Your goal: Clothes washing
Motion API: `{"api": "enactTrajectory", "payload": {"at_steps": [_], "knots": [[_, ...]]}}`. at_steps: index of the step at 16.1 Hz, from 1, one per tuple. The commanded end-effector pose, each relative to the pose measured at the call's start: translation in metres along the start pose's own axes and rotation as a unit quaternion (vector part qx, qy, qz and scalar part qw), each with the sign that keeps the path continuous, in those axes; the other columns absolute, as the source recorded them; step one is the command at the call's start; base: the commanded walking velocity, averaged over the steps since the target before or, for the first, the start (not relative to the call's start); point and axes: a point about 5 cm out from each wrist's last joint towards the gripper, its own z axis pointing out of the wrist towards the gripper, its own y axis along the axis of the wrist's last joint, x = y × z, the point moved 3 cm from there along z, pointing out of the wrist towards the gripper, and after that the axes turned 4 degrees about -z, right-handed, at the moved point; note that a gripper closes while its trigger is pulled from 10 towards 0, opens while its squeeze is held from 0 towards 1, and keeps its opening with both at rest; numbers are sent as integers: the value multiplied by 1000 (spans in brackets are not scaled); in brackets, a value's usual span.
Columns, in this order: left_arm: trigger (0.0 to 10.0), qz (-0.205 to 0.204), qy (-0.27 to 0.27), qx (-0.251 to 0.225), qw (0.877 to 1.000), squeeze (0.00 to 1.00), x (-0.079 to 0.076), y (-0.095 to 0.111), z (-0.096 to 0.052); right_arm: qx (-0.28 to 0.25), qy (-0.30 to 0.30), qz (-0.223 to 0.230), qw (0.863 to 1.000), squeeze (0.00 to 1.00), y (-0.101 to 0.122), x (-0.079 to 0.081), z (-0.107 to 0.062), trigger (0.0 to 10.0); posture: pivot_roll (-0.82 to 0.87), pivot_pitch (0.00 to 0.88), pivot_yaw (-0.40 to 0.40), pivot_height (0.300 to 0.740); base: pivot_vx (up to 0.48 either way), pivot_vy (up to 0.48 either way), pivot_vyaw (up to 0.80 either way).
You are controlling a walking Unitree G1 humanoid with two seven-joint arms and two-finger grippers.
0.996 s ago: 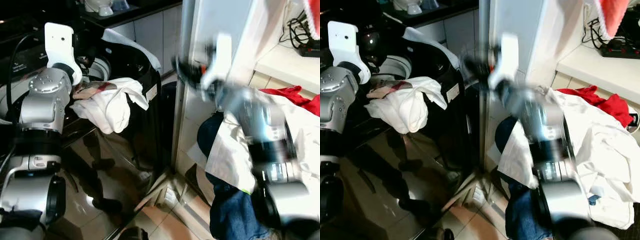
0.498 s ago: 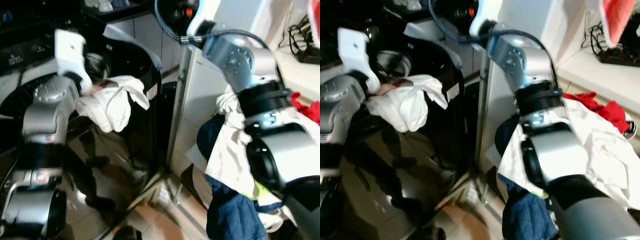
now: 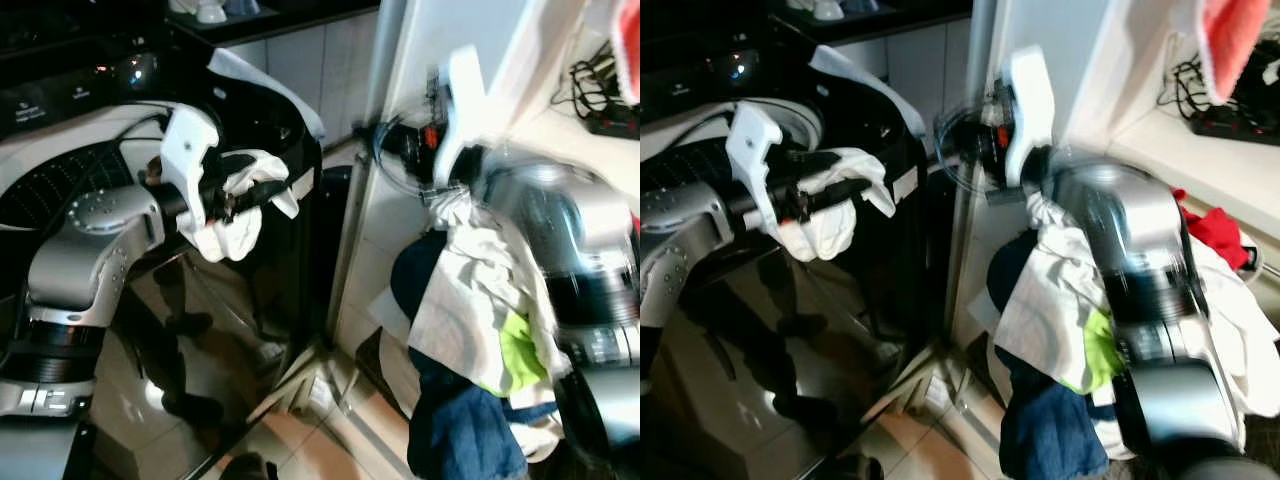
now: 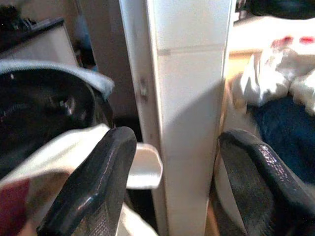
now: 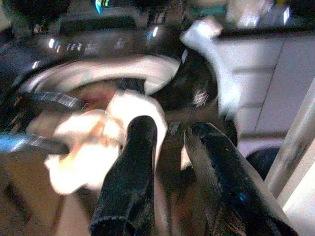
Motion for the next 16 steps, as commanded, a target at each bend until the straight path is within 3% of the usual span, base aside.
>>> {"api": "enactTrajectory", "payload": {"at_steps": [1, 2, 4, 7, 9, 12, 13, 14, 15, 16], "knots": [[10000, 18, 8, 31, 999, 0, 5, -9, 2, 2, 11, 0, 1000, 0, 2, 9, -6, 10000, 79, 0, -8, 740, 0, 0, 0], [10000, 21, 13, 40, 999, 0, 8, -12, 2, 6, 7, 3, 1000, 0, -1, 10, -9, 10000, 76, 0, -5, 740, 0, 0, 0], [10000, 68, 118, 92, 986, 0, 38, -26, 5, 10, -8, 18, 1000, 0, -9, 15, -13, 10000, 66, 0, 8, 740, 0, 0, 0], [10000, 114, 226, 115, 961, 0, 70, -22, 0, 16, -13, 23, 1000, 0, -12, 25, -18, 10000, 64, 0, 8, 740, 0, 0, 0], [10000, 135, 260, 117, 949, 0, 80, -17, -3, 19, -16, 24, 999, 0, -13, 27, -20, 10000, 64, 0, 8, 740, 0, 0, 0], [10000, 179, 365, 97, 909, 0, 109, 9, -16, 24, -33, 26, 999, 0, -14, 24, -24, 10000, 69, 0, 3, 740, 0, 0, 0], [10000, 210, 404, 96, 885, 0, 117, 18, -24, 26, -44, 27, 998, 0, -15, 21, -25, 10000, 68, 0, 5, 740, 0, 0, 0], [10000, 253, 451, 87, 851, 0, 126, 32, -35, 30, -64, 29, 997, 0, -16, 16, -26, 10000, 68, 0, 5, 740, 0, 0, 0], [10000, 281, 473, 71, 832, 0, 128, 46, -43, 40, -110, 25, 993, 0, -19, 5, -31, 10000, 64, 0, 6, 740, 0, 0, 0], [10000, 298, 479, 47, 824, 0, 126, 58, -47, 55, -203, 23, 977, 0, -25, -19, -42, 10000, 63, 0, 7, 740, 0, 0, 0]]}}
